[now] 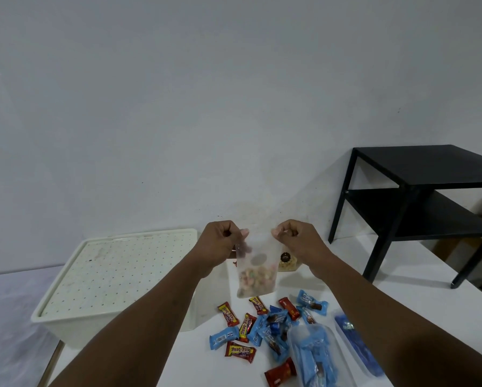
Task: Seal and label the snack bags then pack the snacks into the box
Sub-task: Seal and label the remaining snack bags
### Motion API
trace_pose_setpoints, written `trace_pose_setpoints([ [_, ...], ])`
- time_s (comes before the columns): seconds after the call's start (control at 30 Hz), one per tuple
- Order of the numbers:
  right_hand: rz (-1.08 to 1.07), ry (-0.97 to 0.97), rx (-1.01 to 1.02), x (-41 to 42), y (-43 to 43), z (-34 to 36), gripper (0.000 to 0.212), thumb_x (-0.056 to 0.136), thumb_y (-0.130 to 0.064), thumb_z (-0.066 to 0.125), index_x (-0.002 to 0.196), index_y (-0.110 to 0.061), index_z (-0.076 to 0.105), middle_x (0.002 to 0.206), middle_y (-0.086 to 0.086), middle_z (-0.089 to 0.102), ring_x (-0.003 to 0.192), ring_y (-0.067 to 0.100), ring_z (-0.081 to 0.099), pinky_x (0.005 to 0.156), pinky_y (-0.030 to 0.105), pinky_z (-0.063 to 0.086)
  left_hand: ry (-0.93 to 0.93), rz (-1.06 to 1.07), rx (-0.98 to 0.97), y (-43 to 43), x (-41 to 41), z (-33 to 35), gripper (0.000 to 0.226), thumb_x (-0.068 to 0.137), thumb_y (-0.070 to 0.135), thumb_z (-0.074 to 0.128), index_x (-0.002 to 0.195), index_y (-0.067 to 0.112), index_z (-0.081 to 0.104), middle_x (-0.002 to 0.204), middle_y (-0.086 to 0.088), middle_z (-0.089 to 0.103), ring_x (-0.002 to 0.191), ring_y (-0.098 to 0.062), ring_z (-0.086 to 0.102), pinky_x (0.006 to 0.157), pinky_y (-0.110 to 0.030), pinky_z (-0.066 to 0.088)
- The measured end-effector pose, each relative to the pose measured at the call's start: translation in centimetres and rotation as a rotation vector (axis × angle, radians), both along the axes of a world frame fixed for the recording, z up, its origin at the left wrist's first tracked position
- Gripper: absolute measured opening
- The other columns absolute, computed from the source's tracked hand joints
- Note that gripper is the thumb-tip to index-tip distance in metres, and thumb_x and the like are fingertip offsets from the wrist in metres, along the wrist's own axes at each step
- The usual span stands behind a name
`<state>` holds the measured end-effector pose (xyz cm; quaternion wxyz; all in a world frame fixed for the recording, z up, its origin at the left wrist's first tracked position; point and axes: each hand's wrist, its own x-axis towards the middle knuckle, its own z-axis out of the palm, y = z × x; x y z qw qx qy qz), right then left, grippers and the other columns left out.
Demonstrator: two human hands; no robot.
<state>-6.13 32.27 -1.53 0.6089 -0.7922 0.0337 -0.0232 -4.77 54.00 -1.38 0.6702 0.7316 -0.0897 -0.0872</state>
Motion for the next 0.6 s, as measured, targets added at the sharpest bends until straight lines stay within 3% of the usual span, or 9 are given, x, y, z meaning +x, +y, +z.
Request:
trace_pose_setpoints([
  [0.1,-0.192,0.108,-0.022,-0.1,0.7,0.1,0.031,0.088,-0.041,0.069,0.080,-0.014,0.057,0.075,0.004,0.058,0.066,0.017,0.053,0.059,0.032,0.045,-0.126,0.056,0.106,-0.9,-0.1,-0.2,0.034,0.093,0.020,0.070,0.075,-0.006,0.058,0.072,-0.023,0.070,0.079,-0.029,0.076,0.078,-0.052,0.061],
  [0.17,-0.266,0.263,0.118,-0.3,1.3,0.3,0.038,0.089,-0.046,0.066,0.086,-0.008,0.060,0.072,0.007,0.058,0.056,0.017,0.052,0.047,0.027,0.042,-0.242,0.138,0.245,-1.6,-0.3,-0.7,0.033,0.090,0.024,0.073,0.073,-0.002,0.060,0.074,-0.017,0.072,0.075,-0.024,0.075,0.075,-0.047,0.062],
  [0.27,-0.252,0.417,0.307,-0.6,2.1,0.7,0.045,0.088,-0.048,0.067,0.096,-0.005,0.064,0.078,0.010,0.067,0.061,0.021,0.063,0.052,0.028,0.048,-0.404,0.183,0.386,-2.8,-1.1,-1.3,0.029,0.087,0.026,0.076,0.070,0.005,0.064,0.066,-0.012,0.068,0.059,-0.022,0.063,0.063,-0.040,0.055],
  [0.37,-0.192,0.440,0.354,-0.6,2.4,0.8,0.031,0.094,-0.031,0.064,0.100,-0.001,0.064,0.089,0.014,0.069,0.071,0.024,0.068,0.056,0.030,0.053,-0.457,0.133,0.417,-3.5,-1.8,-1.7,0.029,0.086,0.026,0.077,0.067,0.008,0.064,0.062,-0.009,0.064,0.056,-0.019,0.054,0.060,-0.038,0.050],
  [0.47,-0.162,0.425,0.373,-0.4,2.2,0.9,0.014,0.094,-0.010,0.057,0.095,0.001,0.064,0.090,0.016,0.065,0.070,0.025,0.067,0.055,0.031,0.054,-0.454,0.096,0.423,-3.5,-1.9,-1.9,0.029,0.083,0.027,0.079,0.068,0.007,0.066,0.063,-0.010,0.066,0.058,-0.028,0.059,0.059,-0.039,0.051],
  [0.6,-0.187,0.417,0.398,-0.3,2.1,0.6,0.011,0.091,-0.007,0.056,0.093,0.002,0.061,0.087,0.017,0.063,0.066,0.027,0.068,0.054,0.033,0.057,-0.464,0.092,0.427,-3.3,-2.1,-2.1,0.027,0.083,0.029,0.079,0.070,0.007,0.068,0.063,-0.008,0.066,0.060,-0.028,0.061,0.058,-0.037,0.050],
])
